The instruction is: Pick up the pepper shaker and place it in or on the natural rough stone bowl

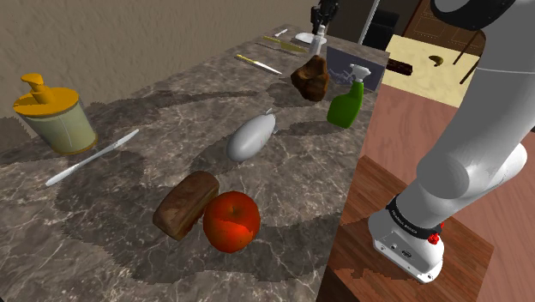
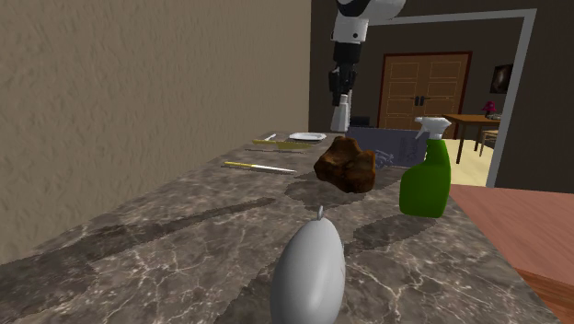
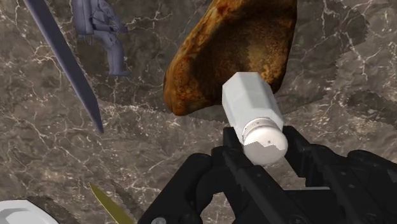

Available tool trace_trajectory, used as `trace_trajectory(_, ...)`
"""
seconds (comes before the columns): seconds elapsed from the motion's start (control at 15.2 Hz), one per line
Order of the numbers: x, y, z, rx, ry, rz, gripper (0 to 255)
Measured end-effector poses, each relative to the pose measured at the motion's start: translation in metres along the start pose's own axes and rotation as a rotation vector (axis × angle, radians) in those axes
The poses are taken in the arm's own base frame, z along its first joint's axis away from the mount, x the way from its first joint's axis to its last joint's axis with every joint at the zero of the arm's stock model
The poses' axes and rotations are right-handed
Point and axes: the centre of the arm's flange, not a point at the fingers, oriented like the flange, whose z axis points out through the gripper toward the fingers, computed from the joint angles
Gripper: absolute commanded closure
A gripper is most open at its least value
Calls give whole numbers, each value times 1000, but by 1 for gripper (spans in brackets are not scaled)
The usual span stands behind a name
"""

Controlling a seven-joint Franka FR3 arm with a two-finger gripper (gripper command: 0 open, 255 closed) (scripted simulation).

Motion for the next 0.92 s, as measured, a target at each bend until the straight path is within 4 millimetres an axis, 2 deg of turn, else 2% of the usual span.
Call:
trace_trajectory(0.33, -4, -2, 25, 0, 0, 0, 255)
trace_trajectory(0.73, -4, -3, 29, 0, 0, 0, 255)
trace_trajectory(0.79, -4, -3, 29, 0, 0, 0, 0)
trace_trajectory(0.92, -4, -3, 29, 0, 1, 0, 0)
